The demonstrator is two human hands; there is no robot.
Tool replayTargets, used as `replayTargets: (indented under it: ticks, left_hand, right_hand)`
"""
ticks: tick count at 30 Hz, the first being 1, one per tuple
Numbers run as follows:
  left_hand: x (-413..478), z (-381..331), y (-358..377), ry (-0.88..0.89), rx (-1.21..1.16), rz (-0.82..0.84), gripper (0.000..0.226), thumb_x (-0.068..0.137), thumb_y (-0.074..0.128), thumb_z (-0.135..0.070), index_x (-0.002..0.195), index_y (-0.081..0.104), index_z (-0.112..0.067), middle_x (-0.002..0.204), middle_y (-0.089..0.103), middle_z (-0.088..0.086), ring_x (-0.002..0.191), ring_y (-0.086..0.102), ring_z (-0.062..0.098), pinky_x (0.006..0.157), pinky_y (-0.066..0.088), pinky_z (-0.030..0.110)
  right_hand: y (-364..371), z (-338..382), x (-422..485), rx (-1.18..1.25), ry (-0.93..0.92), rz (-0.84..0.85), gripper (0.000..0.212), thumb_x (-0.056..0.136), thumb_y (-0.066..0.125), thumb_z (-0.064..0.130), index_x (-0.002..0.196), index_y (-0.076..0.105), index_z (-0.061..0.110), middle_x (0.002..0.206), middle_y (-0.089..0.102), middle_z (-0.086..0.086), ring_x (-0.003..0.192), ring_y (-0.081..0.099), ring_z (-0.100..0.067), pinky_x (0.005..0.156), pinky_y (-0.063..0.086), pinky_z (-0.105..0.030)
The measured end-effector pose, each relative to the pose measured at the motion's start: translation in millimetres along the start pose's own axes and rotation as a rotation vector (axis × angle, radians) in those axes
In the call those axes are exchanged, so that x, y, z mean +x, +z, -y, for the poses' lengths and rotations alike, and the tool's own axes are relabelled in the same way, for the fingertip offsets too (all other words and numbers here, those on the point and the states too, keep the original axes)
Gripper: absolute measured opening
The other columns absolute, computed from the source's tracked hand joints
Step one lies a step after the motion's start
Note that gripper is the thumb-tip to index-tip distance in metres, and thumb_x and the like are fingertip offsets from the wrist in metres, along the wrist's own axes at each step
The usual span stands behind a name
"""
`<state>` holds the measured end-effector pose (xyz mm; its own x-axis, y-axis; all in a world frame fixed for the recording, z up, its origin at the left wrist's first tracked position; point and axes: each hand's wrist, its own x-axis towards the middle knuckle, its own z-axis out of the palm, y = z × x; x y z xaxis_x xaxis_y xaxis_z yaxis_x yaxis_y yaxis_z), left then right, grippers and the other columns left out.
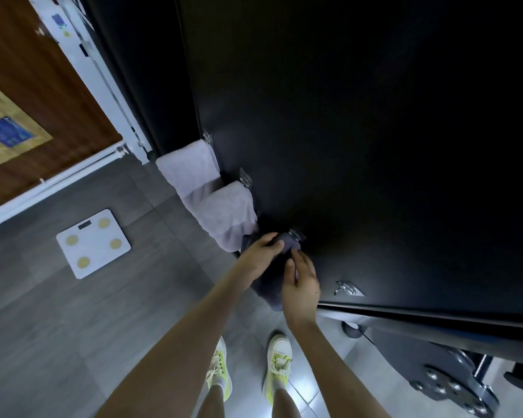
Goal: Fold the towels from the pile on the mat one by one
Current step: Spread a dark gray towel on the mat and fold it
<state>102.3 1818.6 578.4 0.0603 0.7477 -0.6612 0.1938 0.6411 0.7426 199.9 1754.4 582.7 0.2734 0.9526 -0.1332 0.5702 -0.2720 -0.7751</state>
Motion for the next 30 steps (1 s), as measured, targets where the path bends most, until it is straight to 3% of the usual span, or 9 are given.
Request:
replayTargets:
  ticks: [3, 5, 7, 12, 14, 16, 18, 24, 30]
  left_hand:
    - [6, -4, -1, -0.041, -0.129, 0.054, 0.018, 0.093, 0.052, -0.016, 0.107, 0.062, -0.009, 0.106, 0.060, 0.007, 0.103, 0.053, 0.017, 0.089, 0.040, 0.019]
    - [9, -4, 3, -0.076, -0.159, 0.045, 0.025, 0.075, 0.063, -0.033, 0.093, 0.064, -0.015, 0.108, 0.063, 0.008, 0.111, 0.054, 0.021, 0.102, 0.037, 0.030]
    - [19, 5, 10, -0.113, -0.179, 0.002, 0.039, 0.059, 0.061, -0.046, 0.084, 0.063, -0.015, 0.093, 0.067, 0.002, 0.101, 0.059, 0.014, 0.096, 0.042, 0.026]
    - [5, -1, 1, -0.104, -0.148, 0.081, 0.018, 0.093, 0.053, -0.014, 0.082, 0.052, -0.027, 0.055, 0.061, -0.027, 0.056, 0.056, -0.018, 0.065, 0.043, 0.007]
    - [-2, -7, -7, -0.098, -0.128, 0.090, 0.013, 0.095, 0.048, -0.008, 0.096, 0.057, -0.018, 0.082, 0.066, -0.016, 0.072, 0.059, -0.014, 0.065, 0.043, 0.002]
    - [-8, -15, -9, -0.077, -0.034, 0.066, 0.026, 0.098, 0.045, -0.013, 0.120, 0.056, -0.004, 0.119, 0.059, 0.005, 0.115, 0.053, 0.010, 0.095, 0.041, 0.015]
    - [-10, -15, -10, -0.042, 0.018, 0.033, 0.033, 0.098, 0.044, -0.020, 0.127, 0.053, -0.006, 0.134, 0.052, 0.008, 0.129, 0.043, 0.021, 0.109, 0.028, 0.026]
    - [-30, -15, -21, 0.069, 0.240, -0.115, 0.031, 0.098, 0.041, -0.025, 0.115, 0.059, -0.007, 0.121, 0.060, 0.010, 0.115, 0.053, 0.024, 0.103, 0.036, 0.035]
    - [-81, -4, -37, 0.126, 0.215, -0.159, 0.032, 0.087, 0.045, -0.033, 0.091, 0.062, -0.005, 0.104, 0.064, 0.022, 0.103, 0.058, 0.036, 0.094, 0.042, 0.042]
  right_hand:
    - [4, 4, -3, 0.277, 0.163, 0.037, 0.035, 0.098, 0.043, 0.006, 0.132, 0.050, 0.009, 0.136, 0.050, -0.002, 0.129, 0.043, -0.015, 0.112, 0.032, -0.033]
    - [8, 3, -3, 0.455, 0.244, 0.066, 0.036, 0.098, 0.040, 0.003, 0.131, 0.049, 0.014, 0.136, 0.050, -0.002, 0.127, 0.044, -0.015, 0.111, 0.033, -0.033]
    - [7, 2, -1, 0.564, 0.280, 0.108, 0.035, 0.098, 0.038, 0.000, 0.125, 0.050, 0.019, 0.131, 0.052, -0.004, 0.121, 0.048, -0.014, 0.104, 0.039, -0.027]
    - [-4, -1, 3, 0.632, 0.252, 0.270, 0.035, 0.096, 0.044, -0.002, 0.115, 0.047, 0.027, 0.116, 0.057, 0.001, 0.107, 0.055, -0.007, 0.085, 0.048, -0.017]
    - [-10, -1, 5, 0.652, 0.218, 0.310, 0.031, 0.095, 0.045, -0.003, 0.115, 0.047, 0.021, 0.114, 0.058, 0.001, 0.108, 0.056, -0.010, 0.091, 0.049, -0.025]
    - [-16, 0, 6, 0.597, 0.205, 0.291, 0.027, 0.095, 0.047, 0.000, 0.115, 0.050, 0.018, 0.111, 0.059, 0.003, 0.105, 0.057, -0.009, 0.097, 0.045, -0.031]
    - [-20, -3, 6, 0.444, 0.240, 0.238, 0.025, 0.096, 0.050, 0.009, 0.118, 0.055, 0.018, 0.112, 0.062, 0.004, 0.106, 0.058, -0.011, 0.100, 0.044, -0.033]
    - [-45, 6, -9, 0.184, 0.194, 0.218, 0.014, 0.092, 0.056, 0.030, 0.095, 0.065, 0.020, 0.096, 0.068, -0.001, 0.092, 0.064, -0.019, 0.085, 0.052, -0.039]
    - [-70, 26, -21, 0.111, 0.062, 0.444, 0.038, 0.092, 0.056, 0.037, 0.080, 0.064, 0.003, 0.079, 0.067, -0.013, 0.081, 0.064, -0.030, 0.076, 0.052, -0.046]
